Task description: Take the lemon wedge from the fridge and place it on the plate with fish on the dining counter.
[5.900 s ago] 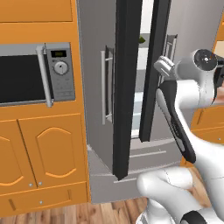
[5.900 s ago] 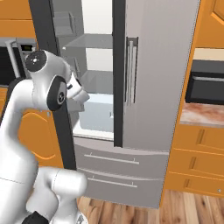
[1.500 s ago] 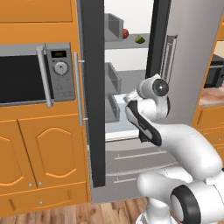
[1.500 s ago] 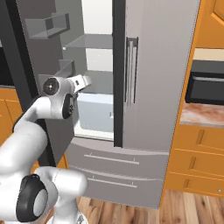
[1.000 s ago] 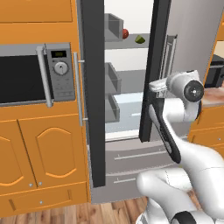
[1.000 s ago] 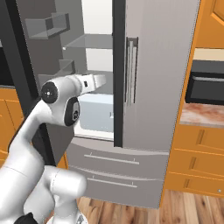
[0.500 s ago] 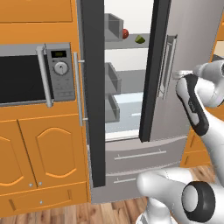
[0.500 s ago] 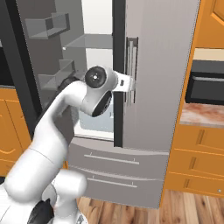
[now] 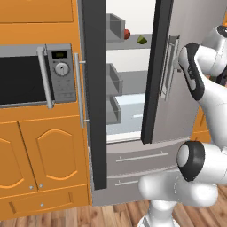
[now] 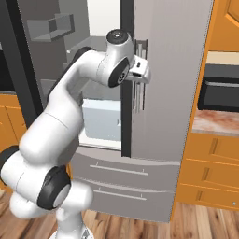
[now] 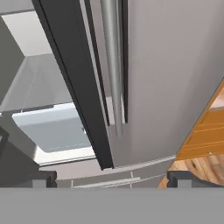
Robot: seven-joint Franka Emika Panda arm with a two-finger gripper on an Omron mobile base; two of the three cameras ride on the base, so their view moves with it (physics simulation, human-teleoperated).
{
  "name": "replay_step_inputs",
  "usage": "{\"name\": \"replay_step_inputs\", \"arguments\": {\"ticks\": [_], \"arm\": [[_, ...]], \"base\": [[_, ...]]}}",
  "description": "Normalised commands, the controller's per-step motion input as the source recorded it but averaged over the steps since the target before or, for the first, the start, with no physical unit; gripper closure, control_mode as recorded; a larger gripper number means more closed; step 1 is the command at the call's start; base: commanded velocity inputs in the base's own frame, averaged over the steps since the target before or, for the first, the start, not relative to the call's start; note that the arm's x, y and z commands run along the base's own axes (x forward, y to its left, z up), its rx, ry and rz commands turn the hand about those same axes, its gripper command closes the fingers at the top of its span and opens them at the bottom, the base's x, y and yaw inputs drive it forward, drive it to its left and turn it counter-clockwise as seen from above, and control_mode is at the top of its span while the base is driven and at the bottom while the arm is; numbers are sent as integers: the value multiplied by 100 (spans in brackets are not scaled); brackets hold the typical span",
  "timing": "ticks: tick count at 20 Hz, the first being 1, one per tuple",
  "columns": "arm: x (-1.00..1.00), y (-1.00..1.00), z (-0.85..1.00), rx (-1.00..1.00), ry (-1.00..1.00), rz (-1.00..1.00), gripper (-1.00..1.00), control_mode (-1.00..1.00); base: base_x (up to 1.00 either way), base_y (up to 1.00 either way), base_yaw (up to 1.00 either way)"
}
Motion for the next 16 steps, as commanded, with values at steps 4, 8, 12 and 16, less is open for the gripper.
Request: {"name": "replay_step_inputs", "arguments": {"ticks": [4, 8, 12, 16], "arm": [[6, 0, -54, -1, -12, 0, -100, -100], [6, 0, -69, 0, -31, 0, -100, -100], [26, 0, -36, -2, -26, 0, -100, -100], [40, -1, -4, 0, -5, 0, -100, -100]], "base": [[0, 0, 0], [0, 0, 0], [0, 0, 0], [0, 0, 0]]}}
